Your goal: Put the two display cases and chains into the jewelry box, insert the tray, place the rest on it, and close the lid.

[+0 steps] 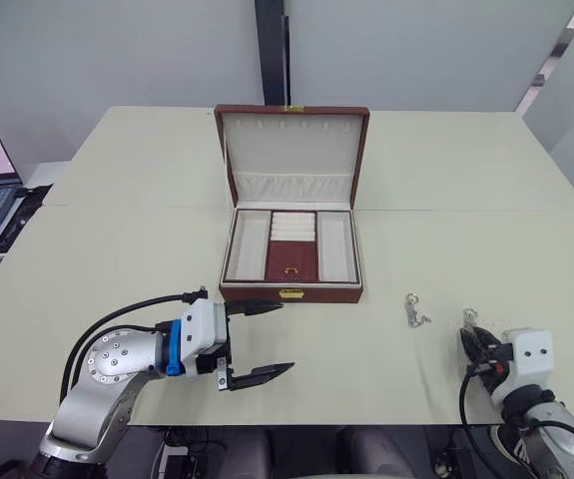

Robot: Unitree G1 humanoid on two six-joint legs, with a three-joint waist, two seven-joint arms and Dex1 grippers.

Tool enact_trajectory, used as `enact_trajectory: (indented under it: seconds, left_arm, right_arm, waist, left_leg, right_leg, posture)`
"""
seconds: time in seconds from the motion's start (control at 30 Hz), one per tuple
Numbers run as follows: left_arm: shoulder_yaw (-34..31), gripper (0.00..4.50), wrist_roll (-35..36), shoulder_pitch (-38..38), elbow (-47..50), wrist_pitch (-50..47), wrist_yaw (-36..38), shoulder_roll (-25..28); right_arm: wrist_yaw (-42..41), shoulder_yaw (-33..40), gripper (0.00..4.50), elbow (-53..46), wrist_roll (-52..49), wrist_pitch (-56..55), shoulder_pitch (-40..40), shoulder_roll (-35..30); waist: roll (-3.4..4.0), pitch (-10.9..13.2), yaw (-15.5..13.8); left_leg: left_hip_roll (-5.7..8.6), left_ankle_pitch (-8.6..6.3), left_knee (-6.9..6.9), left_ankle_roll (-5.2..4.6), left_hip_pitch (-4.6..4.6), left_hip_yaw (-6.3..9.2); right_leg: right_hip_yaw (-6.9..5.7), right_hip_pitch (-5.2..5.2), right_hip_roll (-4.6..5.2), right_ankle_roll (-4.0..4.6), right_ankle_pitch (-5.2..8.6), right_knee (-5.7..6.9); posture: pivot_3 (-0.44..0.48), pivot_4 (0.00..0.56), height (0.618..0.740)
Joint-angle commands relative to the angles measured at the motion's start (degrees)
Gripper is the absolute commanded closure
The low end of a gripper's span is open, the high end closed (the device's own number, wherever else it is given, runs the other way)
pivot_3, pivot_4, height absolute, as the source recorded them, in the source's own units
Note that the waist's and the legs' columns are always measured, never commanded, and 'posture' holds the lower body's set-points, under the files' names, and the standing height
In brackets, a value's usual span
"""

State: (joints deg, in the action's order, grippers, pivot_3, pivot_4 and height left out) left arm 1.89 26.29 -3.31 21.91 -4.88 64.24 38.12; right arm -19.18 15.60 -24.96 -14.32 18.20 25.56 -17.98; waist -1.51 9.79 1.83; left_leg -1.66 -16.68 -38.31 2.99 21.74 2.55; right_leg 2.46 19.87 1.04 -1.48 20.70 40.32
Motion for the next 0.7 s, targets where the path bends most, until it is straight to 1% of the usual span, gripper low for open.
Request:
enact_trajectory:
  seconds: [0.03,0.1,0.2,0.33,0.5,0.63,0.7]
  left_arm:
    - [-0.79,0.0,1.19,-0.02,0.66,-0.11,-0.31,-0.13]
    - [-0.63,0.0,0.84,0.04,0.34,0.41,-0.42,-0.36]
    - [-0.48,0.0,0.52,0.01,0.01,0.88,-0.46,-0.56]
    - [-0.61,0.0,0.59,-0.01,-0.35,1.16,-0.7,-0.8]
    - [-1.47,0.0,2.15,0.64,0.27,-0.66,-2.41,-1.35]
    - [-3.62,0.0,4.22,1.73,1.86,-4.26,-5.63,-1.31]
    - [-4.85,0.0,5.75,2.28,2.86,-6.27,-7.79,-1.7]
  right_arm:
    - [0.4,-0.83,4.28,1.73,0.61,2.55,0.34,-0.33]
    - [0.31,-0.36,4.49,1.92,0.31,2.42,-0.07,-0.55]
    - [0.0,0.32,4.49,2.13,-0.31,1.89,-0.44,-0.68]
    - [-1.56,1.95,4.49,1.74,-2.18,-1.17,-1.07,-0.49]
    - [-5.15,3.73,4.49,-1.24,-5.89,-3.75,-1.94,-1.48]
    - [-8.13,4.81,4.49,-5.06,-10.75,-0.92,-5.04,-4.88]
    - [-8.31,4.59,4.49,-6.77,-12.5,1.0,-7.03,-6.39]
  waist:
    - [-0.08,-0.08,0.0]
    - [-0.08,-0.09,0.0]
    - [-0.08,-0.1,0.0]
    - [-0.07,-0.09,-0.01]
    - [0.27,0.09,-0.04]
    - [0.42,0.17,0.02]
    - [0.43,0.16,0.03]
  left_leg:
    - [0.0,0.0,0.05,0.0,-0.03,0.0]
    - [0.0,0.0,0.16,0.0,-0.14,0.02]
    - [0.0,0.0,0.24,0.0,-0.3,0.02]
    - [0.01,0.0,0.24,0.0,-0.31,0.02]
    - [0.02,0.0,0.27,0.0,-0.28,0.02]
    - [0.03,0.0,0.28,0.0,-0.27,0.0]
    - [0.03,0.0,0.27,0.0,-0.28,0.02]
  right_leg:
    - [0.0,-0.03,0.0,0.0,0.0,-0.03]
    - [-0.03,-0.17,0.0,0.0,0.0,-0.15]
    - [-0.03,-0.37,0.0,0.0,0.0,-0.3]
    - [-0.03,-0.39,0.01,0.0,0.0,-0.31]
    - [-0.03,-0.36,0.02,0.0,0.0,-0.34]
    - [-0.02,-0.35,0.02,0.0,0.0,-0.34]
    - [-0.03,-0.36,0.02,0.0,0.0,-0.33]
  posture:
    - [0.0,0.15,0.74]
    - [0.0,0.15,0.74]
    - [0.0,0.15,0.74]
    - [0.0,0.15,0.74]
    - [0.0,0.15,0.74]
    - [0.0,0.15,0.74]
    - [0.0,0.15,0.74]
